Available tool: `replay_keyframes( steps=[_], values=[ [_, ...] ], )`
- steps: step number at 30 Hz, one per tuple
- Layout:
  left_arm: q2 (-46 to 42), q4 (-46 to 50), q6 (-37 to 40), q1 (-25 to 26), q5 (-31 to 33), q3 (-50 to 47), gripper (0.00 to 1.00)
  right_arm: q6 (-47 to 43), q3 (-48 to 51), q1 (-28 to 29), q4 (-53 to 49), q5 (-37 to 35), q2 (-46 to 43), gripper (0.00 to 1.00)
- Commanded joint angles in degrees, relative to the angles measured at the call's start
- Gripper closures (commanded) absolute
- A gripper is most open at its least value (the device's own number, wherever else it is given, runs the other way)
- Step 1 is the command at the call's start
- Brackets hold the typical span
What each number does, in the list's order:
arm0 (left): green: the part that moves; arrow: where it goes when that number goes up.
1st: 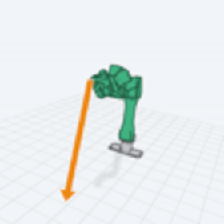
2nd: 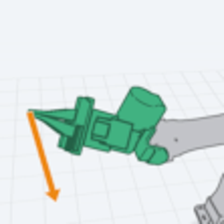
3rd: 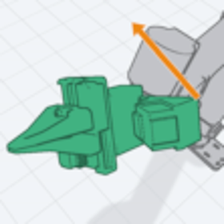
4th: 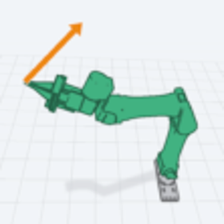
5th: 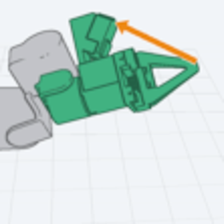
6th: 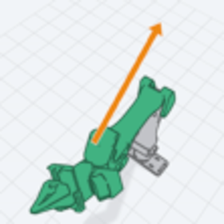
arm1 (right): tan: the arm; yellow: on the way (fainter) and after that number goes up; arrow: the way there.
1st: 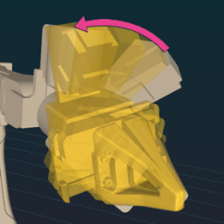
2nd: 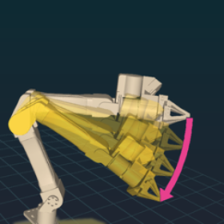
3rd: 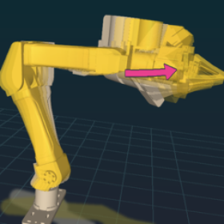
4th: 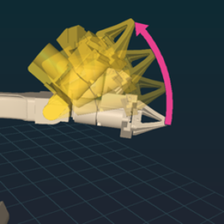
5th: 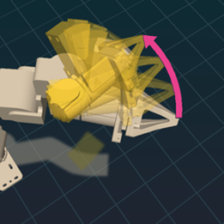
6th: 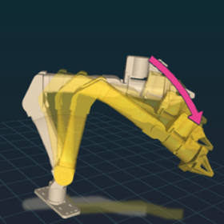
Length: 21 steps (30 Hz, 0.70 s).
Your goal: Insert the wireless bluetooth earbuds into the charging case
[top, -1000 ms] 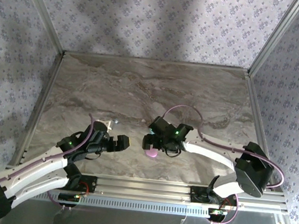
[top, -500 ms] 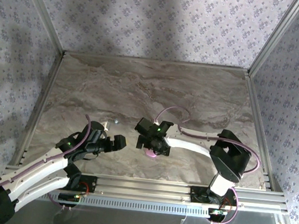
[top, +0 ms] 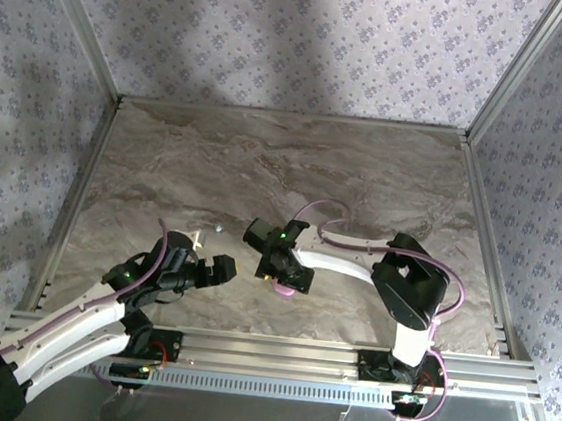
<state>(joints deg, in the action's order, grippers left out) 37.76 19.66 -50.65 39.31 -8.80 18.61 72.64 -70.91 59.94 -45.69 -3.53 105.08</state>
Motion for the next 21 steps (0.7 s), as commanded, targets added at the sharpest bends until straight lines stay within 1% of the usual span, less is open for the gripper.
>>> replay_keyframes(
  steps=[1, 5, 10, 12, 14, 16, 21],
  values=[
    [-1.5, -0.11, -0.99, -0.37, -0.43, -0.31, 0.0, 1.36, -1.32, 0.46, -3.37, 0.85, 1.94, 0.2],
    [-2.23, 0.16, -1.33, -0.37, -0.35, -0.55, 0.0, 1.31, -1.33, 0.53, -3.11, 1.96, 3.16, 0.22],
    [-4.01, 1.07, -2.01, -0.39, -0.03, -0.84, 0.0, 1.01, -1.72, 0.44, -3.2, 2.56, 4.07, 0.29],
    [-4.98, 1.57, -2.3, -0.42, 0.23, -1.01, 0.0, 0.95, -1.81, 0.43, -3.55, 2.47, 4.16, 0.33],
    [-5.87, 1.97, -2.51, -0.39, 0.44, -1.12, 0.0, 0.85, -1.81, 0.14, -3.79, 2.44, 4.26, 0.35],
    [-6.59, 2.38, -2.76, -0.38, 0.51, -1.12, 0.0, 0.41, -2.02, -0.24, -4.28, 2.48, 4.21, 0.4],
    [-7.51, 2.66, -3.31, -0.37, 0.45, -1.04, 0.0, -1.7, -3.51, -1.37, -7.92, 0.86, 2.76, 0.41]
  ],
)
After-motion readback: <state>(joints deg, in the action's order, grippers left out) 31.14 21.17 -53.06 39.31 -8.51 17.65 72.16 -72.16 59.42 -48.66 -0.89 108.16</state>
